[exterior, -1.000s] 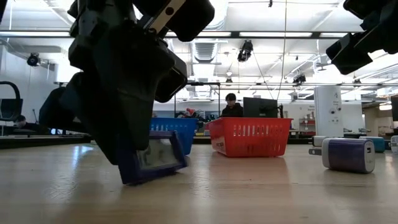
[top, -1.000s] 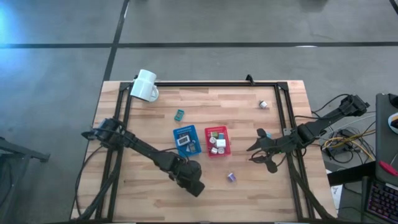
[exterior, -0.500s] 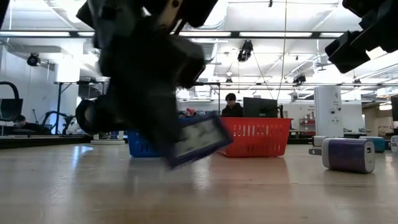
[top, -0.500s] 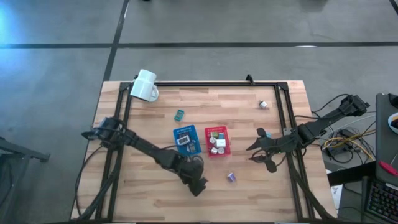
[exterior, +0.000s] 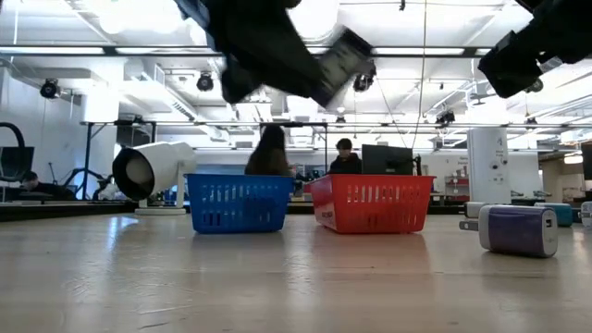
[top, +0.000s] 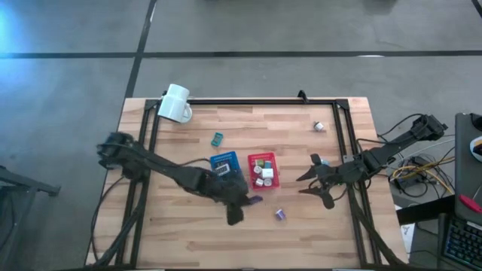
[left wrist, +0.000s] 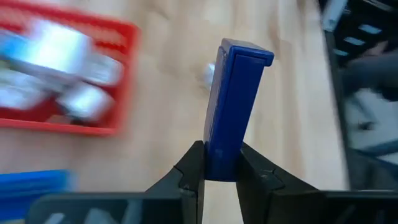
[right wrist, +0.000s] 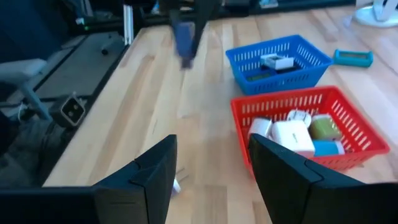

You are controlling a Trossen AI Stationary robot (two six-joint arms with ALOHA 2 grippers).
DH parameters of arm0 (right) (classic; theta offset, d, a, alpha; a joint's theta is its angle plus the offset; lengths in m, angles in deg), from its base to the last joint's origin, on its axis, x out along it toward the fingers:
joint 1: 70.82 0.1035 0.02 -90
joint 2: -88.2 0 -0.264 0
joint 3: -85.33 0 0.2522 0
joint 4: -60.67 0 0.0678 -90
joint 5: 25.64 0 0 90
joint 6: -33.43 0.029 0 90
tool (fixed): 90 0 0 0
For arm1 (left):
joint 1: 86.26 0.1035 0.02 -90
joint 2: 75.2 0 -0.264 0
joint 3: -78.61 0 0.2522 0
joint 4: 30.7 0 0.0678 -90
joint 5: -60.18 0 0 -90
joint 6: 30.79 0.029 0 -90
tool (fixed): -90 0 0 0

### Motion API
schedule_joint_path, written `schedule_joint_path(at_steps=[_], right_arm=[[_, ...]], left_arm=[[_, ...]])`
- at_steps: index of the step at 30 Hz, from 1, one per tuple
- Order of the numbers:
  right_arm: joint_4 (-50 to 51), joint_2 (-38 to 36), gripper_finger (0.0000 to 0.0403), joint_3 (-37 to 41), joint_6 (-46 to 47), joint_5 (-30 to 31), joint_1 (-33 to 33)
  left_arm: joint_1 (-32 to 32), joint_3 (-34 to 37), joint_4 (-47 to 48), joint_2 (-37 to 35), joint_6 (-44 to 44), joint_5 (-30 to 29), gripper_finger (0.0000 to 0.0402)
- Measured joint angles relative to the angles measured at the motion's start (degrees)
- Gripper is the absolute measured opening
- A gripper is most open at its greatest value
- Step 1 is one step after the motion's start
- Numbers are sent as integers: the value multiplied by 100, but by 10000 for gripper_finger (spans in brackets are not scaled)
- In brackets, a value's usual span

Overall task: Pick & Place Office items
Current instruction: Put the violet digital clock into the blue bin

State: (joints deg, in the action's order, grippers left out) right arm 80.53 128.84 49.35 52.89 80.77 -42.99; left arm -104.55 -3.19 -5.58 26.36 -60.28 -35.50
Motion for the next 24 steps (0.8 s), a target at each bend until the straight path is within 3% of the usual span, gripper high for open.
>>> schedule_joint_path(at_steps=[4, 8, 17, 24], right_arm=[[-311, 7, 194, 4, 10, 27, -3], [-555, -1, 194, 4, 38, 26, 2], [-1196, 190, 194, 52, 302, 24, 2], [-1735, 738, 194, 64, 131, 133, 0]], left_arm=[[-122, 612, 148, -1018, 363, -970, 61], [-302, 1661, -392, -2080, 554, -1710, 61], [-168, 4291, -2562, -3423, 811, -2059, 61], [335, 5036, -2844, -3953, 1090, -2243, 61]])
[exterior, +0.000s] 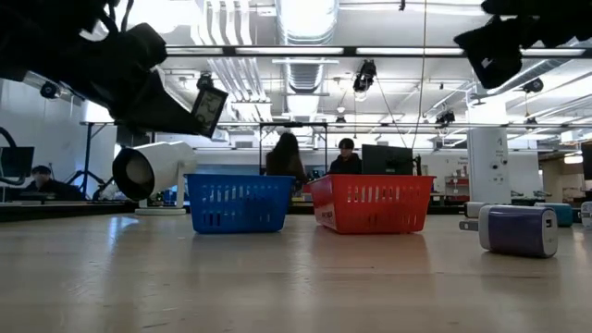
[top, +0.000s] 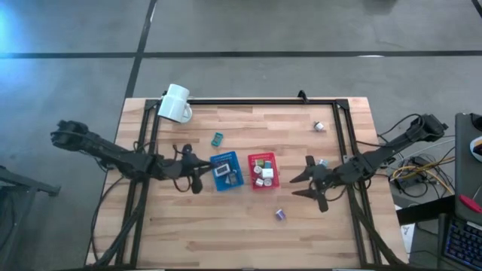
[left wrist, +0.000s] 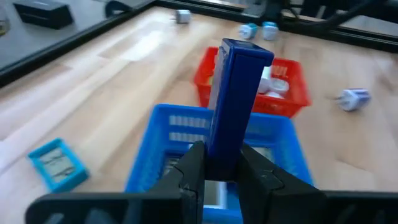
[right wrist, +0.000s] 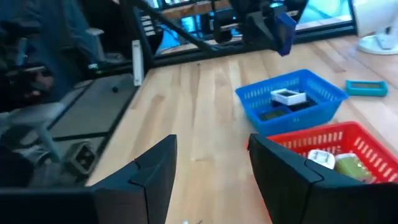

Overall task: Pick & Place Office items
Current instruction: Put the violet digital clock into the blue bin, then put the violet charger adapter into the red bin

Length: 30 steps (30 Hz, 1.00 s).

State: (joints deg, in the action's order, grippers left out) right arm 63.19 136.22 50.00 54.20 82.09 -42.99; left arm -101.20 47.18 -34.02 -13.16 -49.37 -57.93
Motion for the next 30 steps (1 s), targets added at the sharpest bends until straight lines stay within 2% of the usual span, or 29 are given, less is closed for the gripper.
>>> schedule_joint_path(at_steps=[4, 7, 11, 20, 23, 25, 30], right_arm=[[-147, 422, 194, 5, -239, 480, -20], [-341, 716, 194, -9, -467, 812, -110], [-513, 979, 194, -94, -542, 801, -290], [-480, 1208, 194, -124, -568, 772, -428], [-488, 1197, 194, -126, -554, 746, -428], [-392, 1170, 194, -126, -502, 629, -428], [66, 1107, 194, -126, 257, -183, -428]], left_arm=[[303, 15, 23, -38, 129, 123, 65], [462, -52, 34, 5, 125, 280, 88], [540, -85, 36, 31, 83, 320, 104], [540, -128, 35, 29, -287, 762, 101], [537, -128, 30, 29, -294, 833, 104], [536, -128, 11, 29, -306, 1138, 104], [513, -128, -50, 29, -589, 2008, 97]])
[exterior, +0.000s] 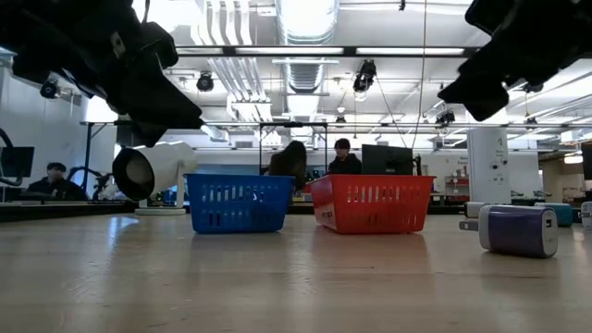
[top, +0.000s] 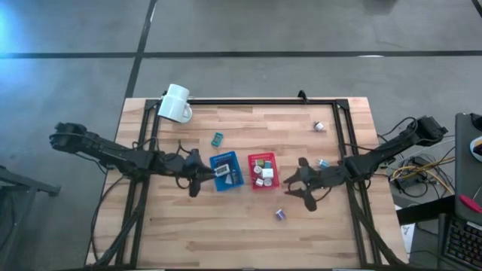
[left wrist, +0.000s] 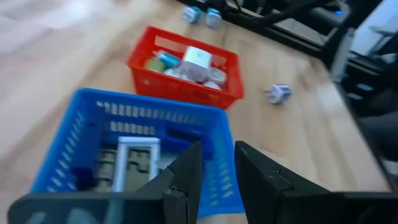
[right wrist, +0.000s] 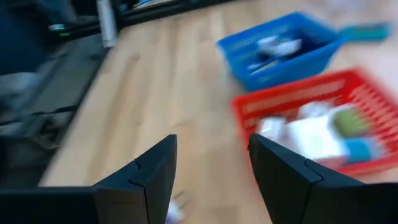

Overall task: Pick & Place Office items
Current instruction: Put the violet charger adapter into the red bin

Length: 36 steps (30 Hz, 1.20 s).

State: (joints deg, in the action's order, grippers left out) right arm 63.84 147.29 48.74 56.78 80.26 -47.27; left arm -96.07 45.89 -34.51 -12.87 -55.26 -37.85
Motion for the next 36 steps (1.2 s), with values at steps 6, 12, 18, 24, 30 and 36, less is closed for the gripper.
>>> schedule_joint_path(at_steps=[6, 12, 18, 24, 30, 36], right_arm=[[112, -4, 194, -71, 730, -1179, 2], [919, 99, 194, -604, 1335, -2067, 7], [2179, 721, 194, -1728, 1512, -2227, 4], [4098, 2054, 194, -3230, 1571, -2243, 4], [5770, 3689, 194, -4473, 1590, -2383, 4], [6598, 4892, 194, -5077, 1689, -2644, 9]], left_arm=[[-174, 0, 2, 0, -306, 108, 96], [-301, 0, 39, 0, -716, 122, 98], [-348, 5, 52, 2, -907, 122, 97], [-348, 35, 95, 1, -965, 162, 95], [-348, 39, 196, 0, -987, 264, 95], [-373, 44, 225, 0, -1051, 299, 94]])
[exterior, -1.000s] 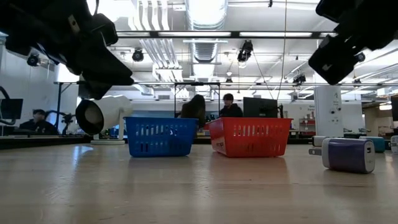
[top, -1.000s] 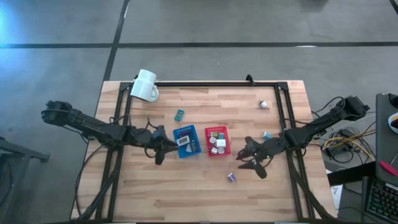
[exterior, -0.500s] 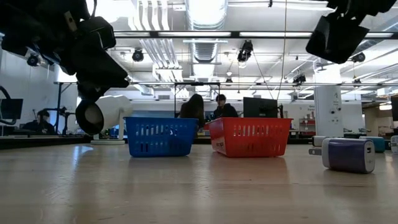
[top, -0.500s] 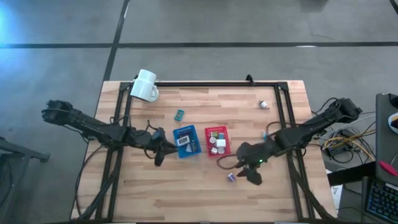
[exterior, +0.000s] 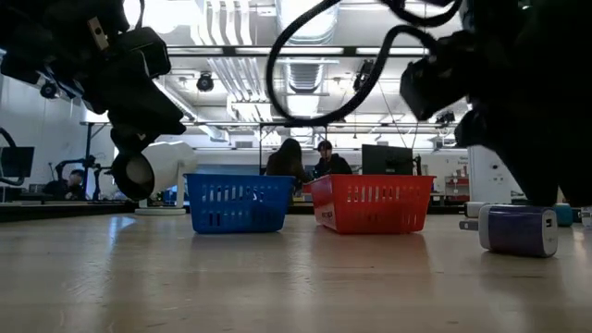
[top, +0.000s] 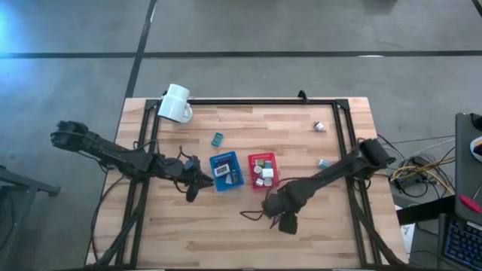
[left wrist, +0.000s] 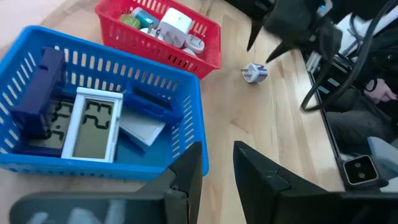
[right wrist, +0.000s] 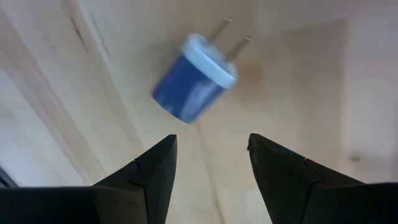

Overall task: Pick & Place Office items
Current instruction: Put the violet charger adapter into the red bin

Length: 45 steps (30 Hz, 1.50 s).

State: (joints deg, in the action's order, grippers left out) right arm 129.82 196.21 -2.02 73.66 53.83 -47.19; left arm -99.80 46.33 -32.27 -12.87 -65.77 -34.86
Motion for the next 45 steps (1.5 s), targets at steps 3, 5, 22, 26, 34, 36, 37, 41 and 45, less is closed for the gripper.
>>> schedule_joint_path(at_steps=[3, 5, 22, 26, 34, 36, 37, 41, 45], right_arm=[[-6, 239, 194, -234, 79, -151, 12], [-32, 279, 194, -399, 78, -151, 33], [-436, 252, 194, -543, 50, 152, 31], [-346, 261, 194, -536, 28, 177, 31], [-52, 264, 194, -527, -12, 198, -64], [30, 264, 194, -527, -12, 202, -97], [40, 264, 194, -527, -12, 210, -101], [44, 264, 194, -527, -12, 211, -107], [254, 264, 194, -527, -11, 210, -105]], left_arm=[[-40, 0, 0, 1, -59, 16, 94], [-75, 0, 0, 0, -103, 16, 94], [-164, 2, 164, 0, -284, 125, 94], [-164, 2, 166, 1, -282, 123, 94], [-164, 3, 166, 2, -303, 122, 94], [-164, 4, 166, 1, -302, 122, 94], [-165, 5, 166, 2, -302, 122, 94], [-198, 7, 166, 0, -341, 124, 94], [-213, 7, 168, 2, -358, 122, 94]])
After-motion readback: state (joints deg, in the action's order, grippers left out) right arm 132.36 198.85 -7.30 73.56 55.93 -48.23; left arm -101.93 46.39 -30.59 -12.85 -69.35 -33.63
